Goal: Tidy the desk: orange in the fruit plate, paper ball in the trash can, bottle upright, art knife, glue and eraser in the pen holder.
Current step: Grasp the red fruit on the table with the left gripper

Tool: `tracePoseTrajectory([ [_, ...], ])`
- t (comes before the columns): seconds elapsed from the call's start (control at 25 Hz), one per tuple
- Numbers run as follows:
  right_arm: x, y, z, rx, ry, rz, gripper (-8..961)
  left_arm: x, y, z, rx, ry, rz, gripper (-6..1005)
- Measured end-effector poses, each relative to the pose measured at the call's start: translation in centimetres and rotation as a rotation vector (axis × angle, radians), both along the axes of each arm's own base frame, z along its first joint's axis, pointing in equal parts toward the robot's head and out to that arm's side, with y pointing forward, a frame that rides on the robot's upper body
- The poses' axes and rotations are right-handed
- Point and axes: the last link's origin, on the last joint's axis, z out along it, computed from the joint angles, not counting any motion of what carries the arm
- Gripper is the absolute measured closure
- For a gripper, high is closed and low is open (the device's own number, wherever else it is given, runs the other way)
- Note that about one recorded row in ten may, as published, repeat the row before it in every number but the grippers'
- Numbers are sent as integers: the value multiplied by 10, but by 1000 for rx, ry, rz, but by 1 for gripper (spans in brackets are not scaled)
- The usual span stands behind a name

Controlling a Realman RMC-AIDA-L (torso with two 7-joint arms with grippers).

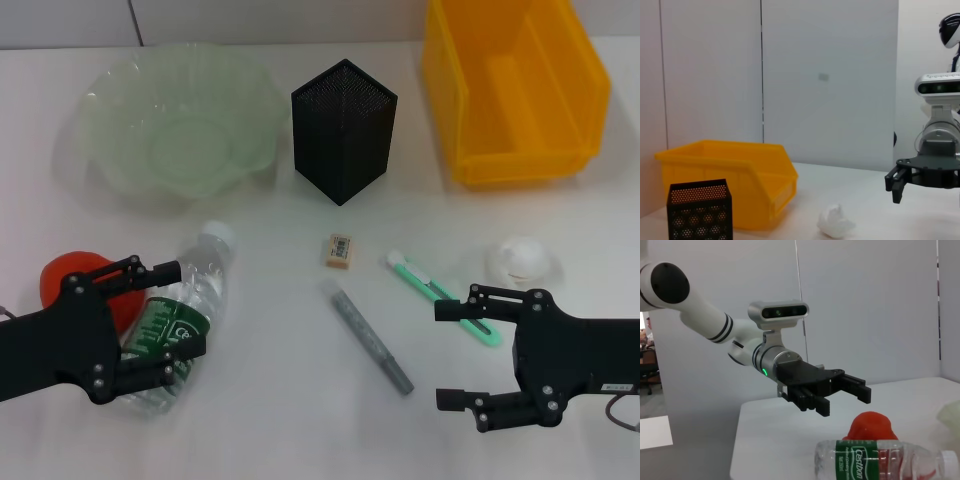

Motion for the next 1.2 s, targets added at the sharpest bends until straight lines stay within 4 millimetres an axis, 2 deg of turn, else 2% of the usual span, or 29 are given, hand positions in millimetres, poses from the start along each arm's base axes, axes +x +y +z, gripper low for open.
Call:
tracePoseTrajectory([
  [0.44,1,1,-3,6,-4,-6,116,-2,1,3,39,-26,28,237],
  [0.56,1,1,-3,6,-3,-7,116,-10,3,13,103,-31,80,240],
  [0.72,2,0,-4,5,-2,-10,117,-33,-1,29,248,-20,209,243],
  [0.76,2,-1,-4,5,-2,-12,117,-42,-1,28,276,2,263,243],
  [0.96,3,-1,-4,6,-3,-13,117,-57,2,19,291,48,362,247],
  [1.2,4,0,-5,9,-8,-21,118,-64,6,13,286,94,403,252],
])
